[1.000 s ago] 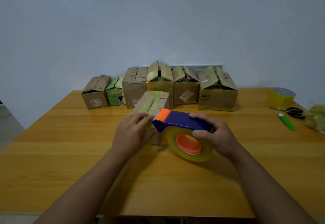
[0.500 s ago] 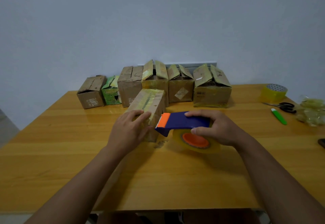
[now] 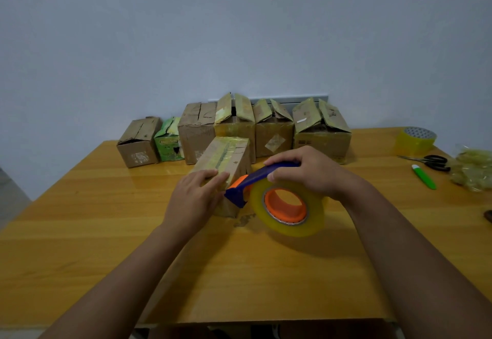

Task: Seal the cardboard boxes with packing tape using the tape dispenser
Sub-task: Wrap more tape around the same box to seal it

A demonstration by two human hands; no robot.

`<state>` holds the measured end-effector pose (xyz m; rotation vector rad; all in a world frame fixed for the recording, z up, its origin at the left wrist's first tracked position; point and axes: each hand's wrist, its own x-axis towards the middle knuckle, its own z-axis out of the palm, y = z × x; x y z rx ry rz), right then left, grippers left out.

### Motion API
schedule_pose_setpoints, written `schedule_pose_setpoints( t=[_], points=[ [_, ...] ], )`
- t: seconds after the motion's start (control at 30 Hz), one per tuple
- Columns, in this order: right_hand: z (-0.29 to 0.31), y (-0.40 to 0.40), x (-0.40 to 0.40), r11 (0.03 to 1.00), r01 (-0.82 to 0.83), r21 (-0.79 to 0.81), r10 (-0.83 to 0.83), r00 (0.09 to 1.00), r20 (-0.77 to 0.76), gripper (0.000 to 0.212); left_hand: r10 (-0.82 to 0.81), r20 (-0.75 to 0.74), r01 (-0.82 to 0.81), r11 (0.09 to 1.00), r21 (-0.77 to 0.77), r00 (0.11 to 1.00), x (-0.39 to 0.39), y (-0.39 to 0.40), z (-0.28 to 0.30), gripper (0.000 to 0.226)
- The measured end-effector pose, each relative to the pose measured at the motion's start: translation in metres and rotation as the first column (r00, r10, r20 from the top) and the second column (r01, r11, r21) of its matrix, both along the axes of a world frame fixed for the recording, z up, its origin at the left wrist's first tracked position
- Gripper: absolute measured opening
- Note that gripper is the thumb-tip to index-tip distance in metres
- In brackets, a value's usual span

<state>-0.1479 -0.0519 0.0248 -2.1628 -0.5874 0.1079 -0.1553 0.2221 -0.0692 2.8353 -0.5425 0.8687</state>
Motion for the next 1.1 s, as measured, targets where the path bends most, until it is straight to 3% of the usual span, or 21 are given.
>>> schedule_pose_setpoints(
  t=[0.6,0.77,0.87,1.1],
  points=[
    [0.014,0.003,0.001,0.997,-0.029,-0.065,0.029,1.0,0.003,0.031,0.012,0.001,-0.012,0.998,-0.059,1.0,-0.002,-0.005,0.006,0.043],
    [-0.002,0.014,-0.005,0.915,-0.107,-0.389,0.092,0.994,-0.057,0.033,0.013,0.021,-0.012,0.998,-0.054,1.0,0.0,-0.003,0.007,0.039],
    [-0.023,0.006,-0.01,0.969,-0.016,-0.248,0.001,0.998,-0.06,0.037,0.011,0.031,-0.01,0.999,-0.048,0.999,0.001,-0.003,0.005,0.04],
    [-0.031,-0.011,-0.022,0.993,0.067,-0.101,-0.071,0.997,-0.042,0.032,0.005,0.03,-0.003,0.999,-0.046,1.0,0.002,-0.002,0.004,0.04]
  ],
)
